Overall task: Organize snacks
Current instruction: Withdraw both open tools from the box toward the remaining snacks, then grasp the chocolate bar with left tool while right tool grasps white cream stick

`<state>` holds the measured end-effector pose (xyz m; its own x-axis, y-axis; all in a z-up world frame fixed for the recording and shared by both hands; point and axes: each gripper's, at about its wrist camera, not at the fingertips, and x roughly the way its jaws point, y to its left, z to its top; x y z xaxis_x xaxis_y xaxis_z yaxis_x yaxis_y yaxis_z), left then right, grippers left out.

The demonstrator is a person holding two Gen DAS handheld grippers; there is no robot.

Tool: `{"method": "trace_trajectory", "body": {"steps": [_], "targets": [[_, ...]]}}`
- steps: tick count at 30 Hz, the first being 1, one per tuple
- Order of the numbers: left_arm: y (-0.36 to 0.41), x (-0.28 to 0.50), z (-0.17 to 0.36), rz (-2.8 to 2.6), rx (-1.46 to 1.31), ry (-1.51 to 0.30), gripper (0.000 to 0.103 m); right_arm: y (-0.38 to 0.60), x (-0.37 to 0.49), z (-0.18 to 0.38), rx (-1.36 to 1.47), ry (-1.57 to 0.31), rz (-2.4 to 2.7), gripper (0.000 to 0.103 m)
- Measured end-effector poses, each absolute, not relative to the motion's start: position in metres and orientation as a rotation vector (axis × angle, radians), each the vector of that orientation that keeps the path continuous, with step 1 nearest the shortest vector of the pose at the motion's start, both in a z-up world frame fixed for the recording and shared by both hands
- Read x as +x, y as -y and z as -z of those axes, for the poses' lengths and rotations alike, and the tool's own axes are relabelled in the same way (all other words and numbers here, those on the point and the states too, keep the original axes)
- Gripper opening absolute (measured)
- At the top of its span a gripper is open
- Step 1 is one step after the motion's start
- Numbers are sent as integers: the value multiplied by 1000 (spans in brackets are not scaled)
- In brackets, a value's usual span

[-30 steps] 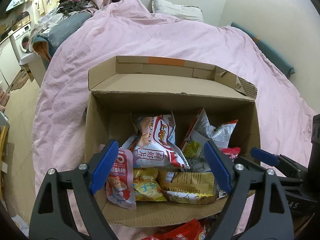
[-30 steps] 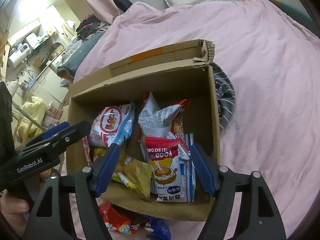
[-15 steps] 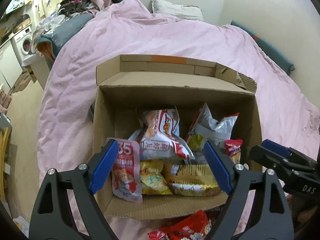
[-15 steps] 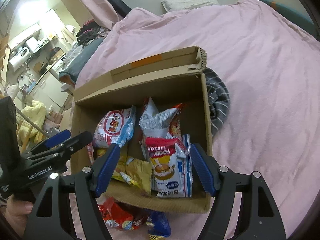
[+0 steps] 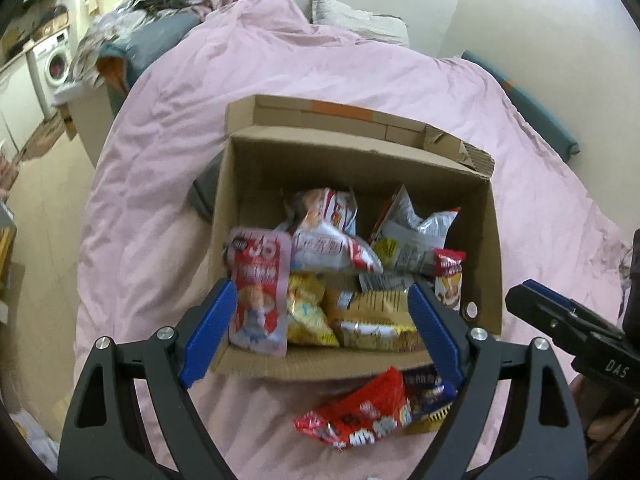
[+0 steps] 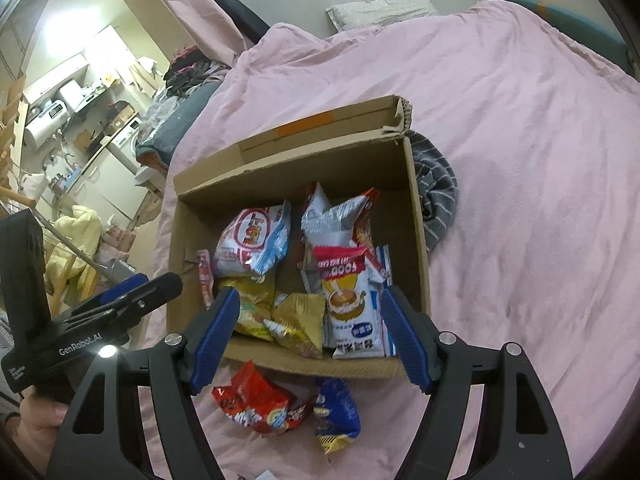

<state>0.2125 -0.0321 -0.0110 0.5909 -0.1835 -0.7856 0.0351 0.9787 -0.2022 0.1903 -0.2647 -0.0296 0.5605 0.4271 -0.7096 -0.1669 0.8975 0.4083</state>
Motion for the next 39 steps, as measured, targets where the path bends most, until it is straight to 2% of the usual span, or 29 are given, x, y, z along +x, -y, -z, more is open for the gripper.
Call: {"method": "trace_trajectory", "body": {"steps": [4, 19, 27, 34, 35, 37, 39], "targets": [[24, 200, 13, 169, -234, -972, 85, 259, 180, 31, 300, -920, -372, 83], [5, 146, 26, 130, -241, -1041, 85, 265, 132, 43, 300, -961, -353, 83], [30, 125, 76, 220, -193, -1273, 85, 279, 130, 63, 319, -1024, -319, 83], [66, 87, 138, 308, -165, -1559, 84, 278, 129, 72, 295, -1056, -295, 83], [71, 83, 144, 316, -151, -1578, 83, 278, 130, 72, 295, -1058, -294, 83], [82, 75, 154, 330, -104, -1616, 72, 278, 130, 72, 296, -1059, -295, 83], [87, 70, 159, 328, -74, -1623, 70, 276, 130, 73, 295, -1061, -300, 83]]}}
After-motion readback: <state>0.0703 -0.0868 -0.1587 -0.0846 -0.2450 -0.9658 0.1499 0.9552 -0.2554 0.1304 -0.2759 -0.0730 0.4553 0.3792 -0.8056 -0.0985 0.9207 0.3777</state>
